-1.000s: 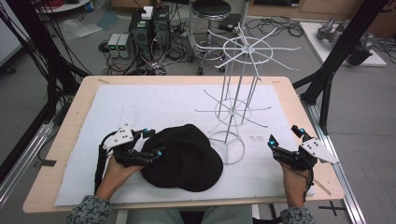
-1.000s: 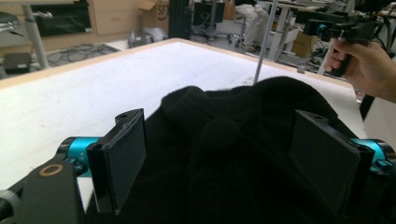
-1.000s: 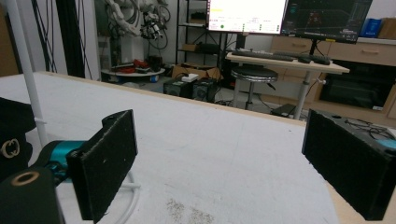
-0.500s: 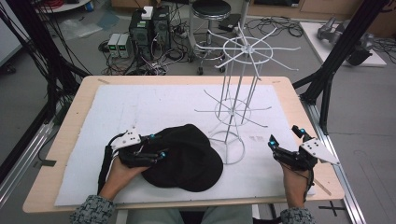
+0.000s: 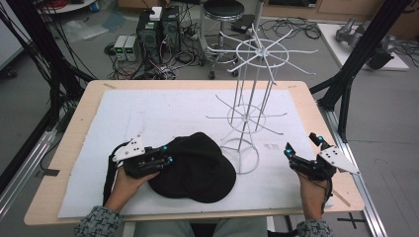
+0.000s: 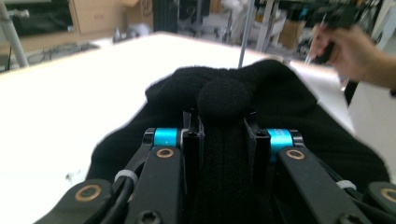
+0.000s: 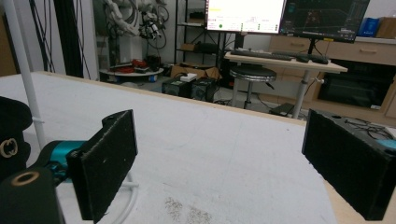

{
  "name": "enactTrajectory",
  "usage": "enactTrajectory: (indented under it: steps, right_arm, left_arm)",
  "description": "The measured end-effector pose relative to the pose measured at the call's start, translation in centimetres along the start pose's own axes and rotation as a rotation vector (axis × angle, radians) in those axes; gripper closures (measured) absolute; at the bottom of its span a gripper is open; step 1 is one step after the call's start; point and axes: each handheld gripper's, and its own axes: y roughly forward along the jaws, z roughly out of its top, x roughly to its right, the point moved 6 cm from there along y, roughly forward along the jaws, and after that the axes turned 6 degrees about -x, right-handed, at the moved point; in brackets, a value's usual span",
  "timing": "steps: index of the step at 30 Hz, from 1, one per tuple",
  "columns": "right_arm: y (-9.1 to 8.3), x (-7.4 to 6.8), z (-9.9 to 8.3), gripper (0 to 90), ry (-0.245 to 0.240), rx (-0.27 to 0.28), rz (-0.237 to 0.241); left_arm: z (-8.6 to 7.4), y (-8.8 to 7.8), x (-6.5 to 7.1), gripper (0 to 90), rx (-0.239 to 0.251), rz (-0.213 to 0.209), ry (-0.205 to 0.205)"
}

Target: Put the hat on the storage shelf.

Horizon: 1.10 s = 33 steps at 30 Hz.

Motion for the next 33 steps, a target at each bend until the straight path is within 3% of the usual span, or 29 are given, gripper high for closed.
enactTrajectory:
  steps: [6, 9, 14, 17, 18, 24, 29, 33]
  right_arm:
    - [-0.1, 0.2, 0.0, 9.4, -0.003, 0.002, -0.006]
    - [-0.4, 0.7, -0.1, 9.4, 0.018, 0.004, -0.016]
    - [-0.6, 0.8, -0.1, 9.4, 0.026, 0.012, -0.017]
    - [-0.5, 0.7, 0.0, 9.4, 0.023, 0.012, -0.014]
    - [-0.4, 0.7, 0.0, 9.4, 0.015, 0.012, -0.015]
    - [-0.4, 0.7, -0.1, 9.4, 0.014, 0.008, -0.016]
    - [-0.4, 0.7, 0.0, 9.4, 0.016, 0.009, -0.016]
    - [-0.4, 0.7, -0.1, 9.4, 0.020, 0.008, -0.015]
  left_arm:
    - [1.4, -0.5, 0.6, 76.3, 0.062, -0.033, 0.039]
    - [1.9, -0.7, 1.0, 76.3, 0.081, -0.051, 0.060]
    - [2.6, -1.6, 0.9, 76.4, 0.121, -0.068, 0.065]
    - [2.9, -2.2, 0.7, 76.4, 0.155, -0.079, 0.048]
    - [3.2, -2.8, 0.3, 76.4, 0.183, -0.075, 0.038]
    - [4.3, -5.1, -0.5, 76.4, 0.231, -0.054, 0.058]
    - [5.4, -7.2, -1.1, 76.4, 0.231, -0.051, 0.089]
    - [6.4, -8.5, -1.7, 76.4, 0.235, -0.036, 0.090]
